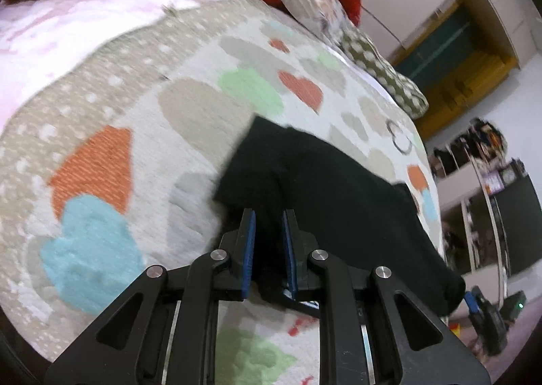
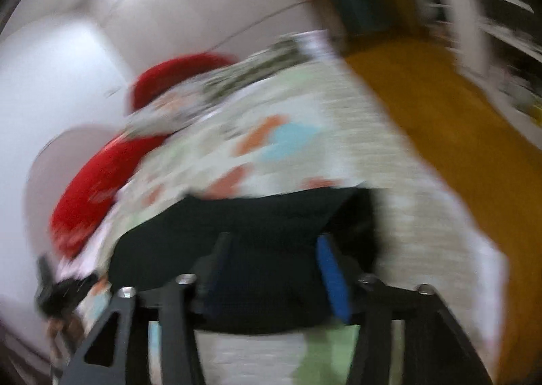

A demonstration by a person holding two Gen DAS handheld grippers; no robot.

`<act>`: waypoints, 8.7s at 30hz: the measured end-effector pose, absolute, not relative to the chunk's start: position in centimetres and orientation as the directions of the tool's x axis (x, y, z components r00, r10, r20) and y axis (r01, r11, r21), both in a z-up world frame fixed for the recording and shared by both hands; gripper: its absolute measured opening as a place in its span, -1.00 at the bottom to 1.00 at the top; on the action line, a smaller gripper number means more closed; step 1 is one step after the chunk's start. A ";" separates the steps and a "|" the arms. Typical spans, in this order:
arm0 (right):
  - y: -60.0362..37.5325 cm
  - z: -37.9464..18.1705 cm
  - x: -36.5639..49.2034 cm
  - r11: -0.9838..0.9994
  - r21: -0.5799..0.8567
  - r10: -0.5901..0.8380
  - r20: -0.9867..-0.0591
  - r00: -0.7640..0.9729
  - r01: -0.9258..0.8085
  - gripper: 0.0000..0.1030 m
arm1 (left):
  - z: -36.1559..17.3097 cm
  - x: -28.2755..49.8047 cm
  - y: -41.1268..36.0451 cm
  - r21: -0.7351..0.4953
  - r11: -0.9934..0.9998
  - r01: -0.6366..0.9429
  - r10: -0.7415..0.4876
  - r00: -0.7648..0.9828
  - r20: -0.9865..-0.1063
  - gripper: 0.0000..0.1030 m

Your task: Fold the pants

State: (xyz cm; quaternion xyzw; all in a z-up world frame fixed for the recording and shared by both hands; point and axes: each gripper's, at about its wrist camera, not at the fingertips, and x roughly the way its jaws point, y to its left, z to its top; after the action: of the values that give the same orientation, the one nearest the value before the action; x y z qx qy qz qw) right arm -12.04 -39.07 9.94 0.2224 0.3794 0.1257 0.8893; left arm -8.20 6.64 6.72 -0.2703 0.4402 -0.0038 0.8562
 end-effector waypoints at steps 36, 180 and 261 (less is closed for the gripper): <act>-2.1 4.1 -8.6 0.591 0.297 0.662 -0.710 0.241 -0.750 -0.94 | 3.6 -10.7 11.5 -0.455 0.791 -0.408 -0.170 0.569 -0.805 -0.73; -26.2 2.4 -9.3 0.942 0.247 0.333 -0.760 0.557 -0.227 -0.36 | 3.0 -5.1 -3.9 -0.177 0.981 -0.074 -0.100 0.592 -0.800 0.24; -40.9 7.3 -13.8 0.797 0.582 0.470 -0.432 0.770 -0.160 -0.49 | 8.4 4.0 -37.2 -0.263 0.556 0.788 -0.642 0.206 -0.738 -0.47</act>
State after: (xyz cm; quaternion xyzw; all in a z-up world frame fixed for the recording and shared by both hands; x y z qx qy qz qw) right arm -13.84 -40.86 7.29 0.2664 0.2910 0.1746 0.9022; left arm 4.00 -37.23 8.43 0.0854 0.4267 -0.4633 0.7720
